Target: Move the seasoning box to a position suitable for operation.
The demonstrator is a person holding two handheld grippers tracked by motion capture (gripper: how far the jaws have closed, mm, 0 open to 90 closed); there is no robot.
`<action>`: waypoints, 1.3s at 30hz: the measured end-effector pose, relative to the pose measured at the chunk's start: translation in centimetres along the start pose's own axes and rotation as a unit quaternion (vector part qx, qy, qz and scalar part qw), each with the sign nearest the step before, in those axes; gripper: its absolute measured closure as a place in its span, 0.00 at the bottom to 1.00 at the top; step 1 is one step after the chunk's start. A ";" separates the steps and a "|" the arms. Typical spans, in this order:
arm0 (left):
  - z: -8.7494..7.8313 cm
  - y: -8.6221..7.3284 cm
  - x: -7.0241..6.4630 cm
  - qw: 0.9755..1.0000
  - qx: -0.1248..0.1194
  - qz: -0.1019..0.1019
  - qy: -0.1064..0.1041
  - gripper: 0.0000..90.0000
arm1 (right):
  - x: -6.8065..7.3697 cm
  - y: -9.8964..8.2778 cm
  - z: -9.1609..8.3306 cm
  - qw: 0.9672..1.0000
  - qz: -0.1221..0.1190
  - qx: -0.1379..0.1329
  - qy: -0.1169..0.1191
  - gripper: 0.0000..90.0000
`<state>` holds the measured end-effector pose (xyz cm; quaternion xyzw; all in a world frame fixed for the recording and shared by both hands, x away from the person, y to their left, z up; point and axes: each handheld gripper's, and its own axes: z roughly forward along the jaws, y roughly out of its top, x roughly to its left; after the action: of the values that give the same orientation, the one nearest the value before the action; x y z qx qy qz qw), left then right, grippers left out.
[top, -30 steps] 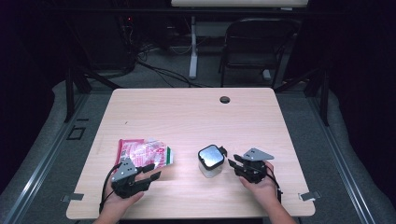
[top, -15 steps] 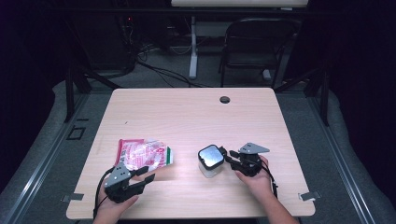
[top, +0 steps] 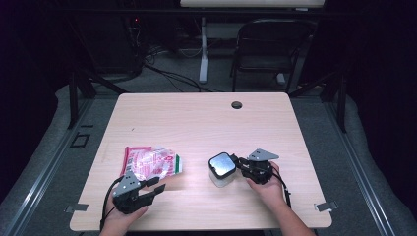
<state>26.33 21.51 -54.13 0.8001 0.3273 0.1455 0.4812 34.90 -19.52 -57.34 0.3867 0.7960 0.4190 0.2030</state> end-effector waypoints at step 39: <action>5.6 4.3 -4.3 0.999 0.030 0.012 -0.036 0.90 | 4.3 0.2 -1.1 0.998 -0.006 0.056 -0.038 0.94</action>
<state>27.88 13.49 -52.88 0.8226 0.3048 0.1126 0.4667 31.61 -16.61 -56.55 0.4087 0.8121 0.3576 0.2134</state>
